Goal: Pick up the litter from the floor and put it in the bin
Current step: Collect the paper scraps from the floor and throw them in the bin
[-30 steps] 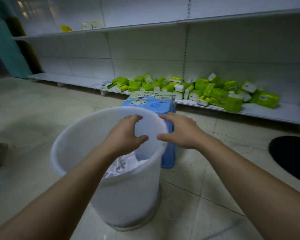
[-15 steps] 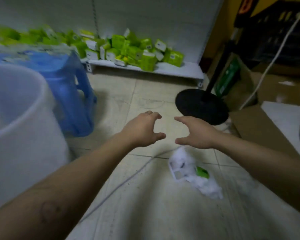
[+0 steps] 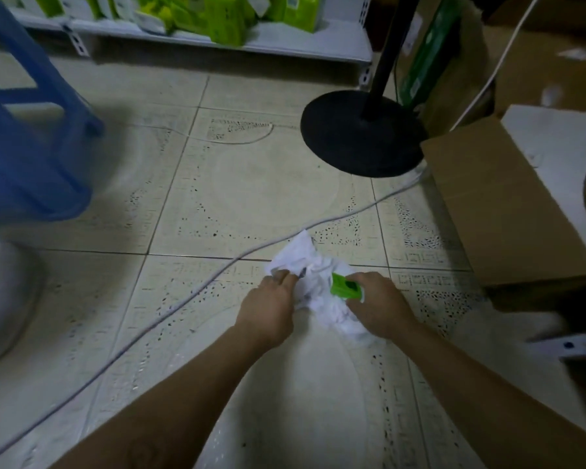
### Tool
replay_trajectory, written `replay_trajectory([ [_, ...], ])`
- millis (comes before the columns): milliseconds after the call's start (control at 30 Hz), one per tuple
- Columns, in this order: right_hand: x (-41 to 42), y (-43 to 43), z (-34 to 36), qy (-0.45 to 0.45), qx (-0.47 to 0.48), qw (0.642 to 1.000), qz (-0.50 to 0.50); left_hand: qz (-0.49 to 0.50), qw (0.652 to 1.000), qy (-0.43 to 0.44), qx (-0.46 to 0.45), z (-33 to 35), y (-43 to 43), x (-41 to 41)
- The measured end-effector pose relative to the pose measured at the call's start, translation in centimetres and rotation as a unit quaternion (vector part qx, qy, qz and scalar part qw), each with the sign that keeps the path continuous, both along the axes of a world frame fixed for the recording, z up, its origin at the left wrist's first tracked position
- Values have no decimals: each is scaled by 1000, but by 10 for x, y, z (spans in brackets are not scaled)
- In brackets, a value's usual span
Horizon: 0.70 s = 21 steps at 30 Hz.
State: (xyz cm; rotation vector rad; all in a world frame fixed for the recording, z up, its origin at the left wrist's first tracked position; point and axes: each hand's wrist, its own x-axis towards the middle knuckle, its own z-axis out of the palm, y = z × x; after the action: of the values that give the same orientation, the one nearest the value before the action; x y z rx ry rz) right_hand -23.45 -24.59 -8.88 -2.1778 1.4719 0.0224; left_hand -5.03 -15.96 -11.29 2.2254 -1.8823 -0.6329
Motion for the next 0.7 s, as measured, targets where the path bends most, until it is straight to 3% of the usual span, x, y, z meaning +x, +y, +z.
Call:
replay_trajectory([
  [167,6,-10,-21,50,-32,997,56,29,998,-34,44,-26,-2,7],
  [267,8,-15,-28,78,-24,995,65,27,992,-117,36,-33,3,13],
  [467,9,-16,-33,96,-50,992,72,20,988,-156,13,-31,7,18],
  [567,8,-14,-32,53,-45,996,52,-3,993,-118,-1,-18,11,32],
  [700,20,-14,-13,-92,22,995,-40,-23,999,-22,-7,18,-1,54],
])
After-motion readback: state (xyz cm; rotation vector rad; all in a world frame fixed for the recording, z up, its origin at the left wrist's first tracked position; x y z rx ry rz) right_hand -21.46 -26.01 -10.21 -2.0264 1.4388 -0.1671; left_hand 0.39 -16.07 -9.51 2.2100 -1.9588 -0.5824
